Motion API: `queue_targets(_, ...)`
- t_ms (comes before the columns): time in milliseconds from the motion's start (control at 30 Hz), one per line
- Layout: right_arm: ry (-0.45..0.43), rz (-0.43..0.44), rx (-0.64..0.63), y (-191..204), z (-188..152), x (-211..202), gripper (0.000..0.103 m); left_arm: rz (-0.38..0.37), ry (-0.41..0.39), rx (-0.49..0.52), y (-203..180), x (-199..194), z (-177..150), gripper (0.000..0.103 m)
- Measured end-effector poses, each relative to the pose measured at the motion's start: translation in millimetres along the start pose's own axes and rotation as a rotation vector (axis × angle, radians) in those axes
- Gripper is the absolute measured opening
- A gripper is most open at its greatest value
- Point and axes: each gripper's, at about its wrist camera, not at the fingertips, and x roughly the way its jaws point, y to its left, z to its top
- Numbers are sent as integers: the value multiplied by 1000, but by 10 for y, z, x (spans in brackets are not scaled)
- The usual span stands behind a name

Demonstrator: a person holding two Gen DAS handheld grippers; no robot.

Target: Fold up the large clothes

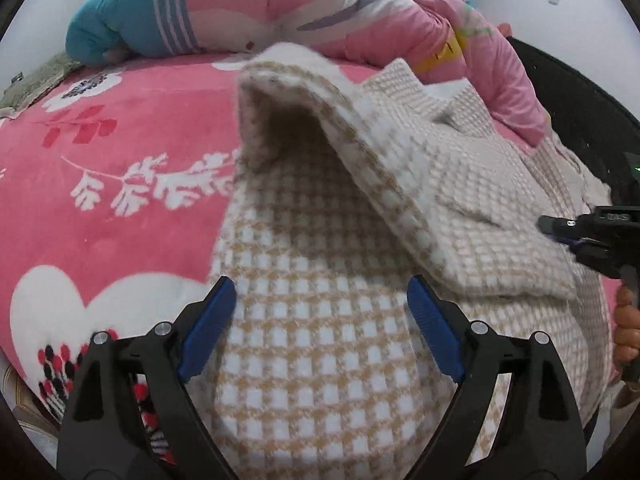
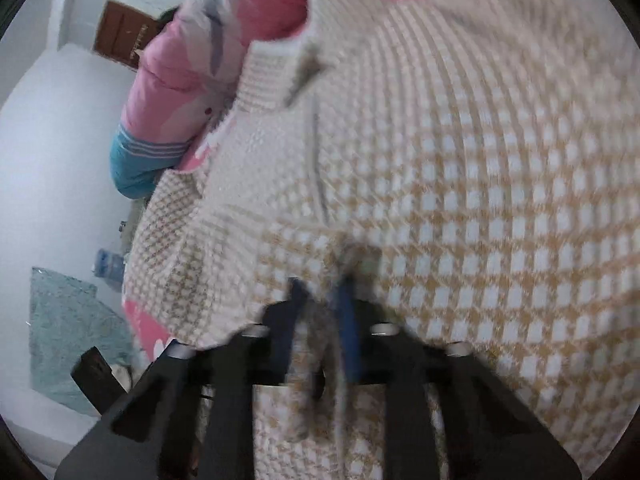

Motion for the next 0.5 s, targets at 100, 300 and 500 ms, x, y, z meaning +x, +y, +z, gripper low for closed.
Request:
queue_targets(100, -102, -49, -128, 345, 114, -241, 9, 18, -20, -34, 38, 57, 75, 84)
queue_targets(300, -316, -82, -164, 537, 533, -853, 8, 24, -5, -200, 351, 258, 263, 84)
queue_targets(500, -268, -216, -55, -103, 735, -670, 8, 33, -8, -195, 373, 272, 239, 84)
